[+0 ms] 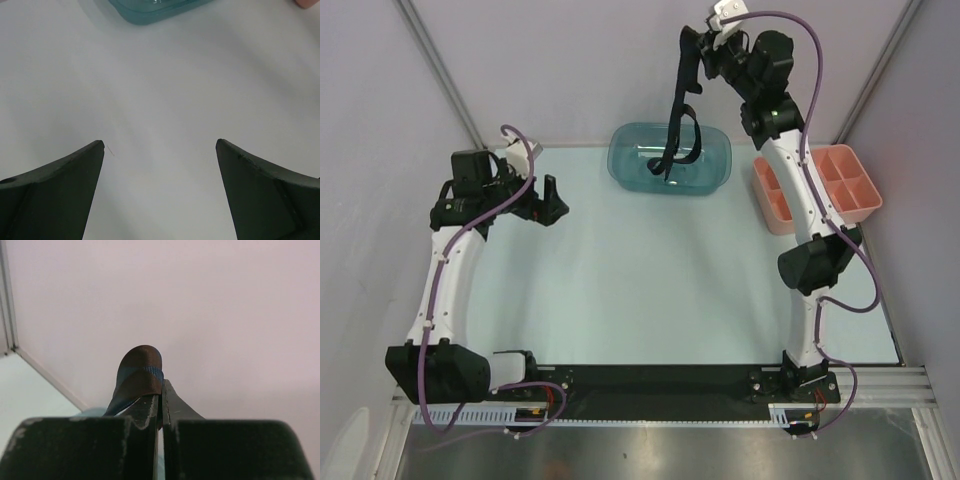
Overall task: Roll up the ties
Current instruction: Pick up the tie from the bin, then place the tie at the center of the board.
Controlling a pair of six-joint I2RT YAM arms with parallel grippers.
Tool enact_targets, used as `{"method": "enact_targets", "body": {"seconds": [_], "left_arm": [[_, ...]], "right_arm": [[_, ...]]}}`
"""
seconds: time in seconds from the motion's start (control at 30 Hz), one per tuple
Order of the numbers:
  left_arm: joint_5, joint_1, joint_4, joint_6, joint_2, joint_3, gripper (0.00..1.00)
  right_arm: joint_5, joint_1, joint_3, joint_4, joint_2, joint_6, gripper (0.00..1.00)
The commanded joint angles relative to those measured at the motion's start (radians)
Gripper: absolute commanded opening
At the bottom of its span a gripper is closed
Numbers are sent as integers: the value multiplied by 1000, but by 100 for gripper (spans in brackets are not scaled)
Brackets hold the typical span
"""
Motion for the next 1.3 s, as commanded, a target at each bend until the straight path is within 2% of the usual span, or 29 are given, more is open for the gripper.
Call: {"method": "enact_targets", "body": {"seconds": [0.0, 0.27, 0.4, 0.6, 0.67, 0.8, 0.9, 0.97, 1.13, 1.27], "left_arm": [[82, 8, 60, -7, -48, 14, 100], [153, 8, 83, -20, -103, 3, 99], [190, 8, 83, 7, -155, -40, 100], [245, 8, 69, 62, -238, -109, 100], [275, 8, 29, 122, -265, -127, 99], [352, 7, -41, 254, -321, -204, 100], [377, 8, -81, 329, -353, -241, 100], [395, 7, -144, 404, -357, -247, 99], [407, 7, -276, 550, -388, -285, 99], [365, -2, -316, 612, -425, -337, 100]], "right_arm": [[36, 62, 113, 111, -116, 32, 0], [79, 154, 107, 134, -236, -14, 0], [81, 191, 18, 80, -311, 6, 0], [102, 220, -259, -52, -474, 88, 0], [131, 230, -385, -50, -509, 127, 0], [185, 290, -515, -98, -534, 191, 0], [246, 393, -601, -141, -512, 148, 0], [259, 417, -605, -164, -462, 154, 0], [234, 462, -405, -291, -255, 171, 0], [138, 453, -295, -349, -53, 187, 0]]}}
